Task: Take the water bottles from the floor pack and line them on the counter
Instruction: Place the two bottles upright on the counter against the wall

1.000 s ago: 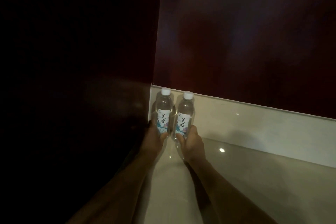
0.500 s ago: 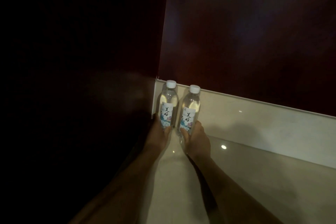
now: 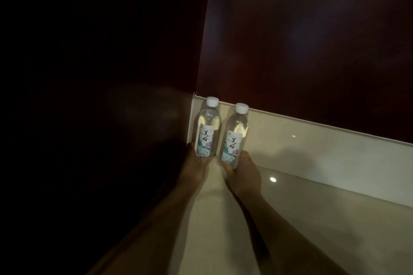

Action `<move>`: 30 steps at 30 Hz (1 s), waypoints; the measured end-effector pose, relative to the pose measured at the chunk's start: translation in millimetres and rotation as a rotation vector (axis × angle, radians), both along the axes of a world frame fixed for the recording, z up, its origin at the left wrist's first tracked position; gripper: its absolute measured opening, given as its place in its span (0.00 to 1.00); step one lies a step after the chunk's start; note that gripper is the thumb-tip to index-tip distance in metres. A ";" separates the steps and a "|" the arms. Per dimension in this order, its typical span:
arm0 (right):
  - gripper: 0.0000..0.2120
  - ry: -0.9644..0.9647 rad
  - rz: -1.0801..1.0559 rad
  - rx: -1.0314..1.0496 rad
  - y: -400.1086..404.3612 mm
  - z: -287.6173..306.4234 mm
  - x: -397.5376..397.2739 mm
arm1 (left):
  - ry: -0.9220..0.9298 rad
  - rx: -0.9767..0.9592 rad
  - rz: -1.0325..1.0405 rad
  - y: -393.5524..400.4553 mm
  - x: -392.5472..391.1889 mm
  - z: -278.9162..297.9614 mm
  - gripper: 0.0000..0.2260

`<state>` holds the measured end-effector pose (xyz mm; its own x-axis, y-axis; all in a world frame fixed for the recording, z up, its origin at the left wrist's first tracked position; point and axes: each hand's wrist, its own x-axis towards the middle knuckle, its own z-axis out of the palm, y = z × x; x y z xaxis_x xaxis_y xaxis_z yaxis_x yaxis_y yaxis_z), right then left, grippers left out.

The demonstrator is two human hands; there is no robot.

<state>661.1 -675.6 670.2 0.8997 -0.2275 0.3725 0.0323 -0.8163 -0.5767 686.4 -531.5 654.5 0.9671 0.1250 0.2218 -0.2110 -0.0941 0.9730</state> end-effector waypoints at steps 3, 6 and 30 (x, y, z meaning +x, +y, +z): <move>0.21 -0.009 -0.003 0.009 -1.6 0.5 -0.3 | -0.029 0.020 -0.024 -0.7 3.1 -1.3 0.24; 0.21 -0.005 -0.005 0.004 -2.6 2.3 -0.8 | -0.016 -0.059 -0.026 -2.5 0.8 3.0 0.23; 0.21 -0.016 0.041 -0.007 -0.2 3.5 -3.7 | 0.067 0.101 0.044 -3.5 2.9 6.8 0.20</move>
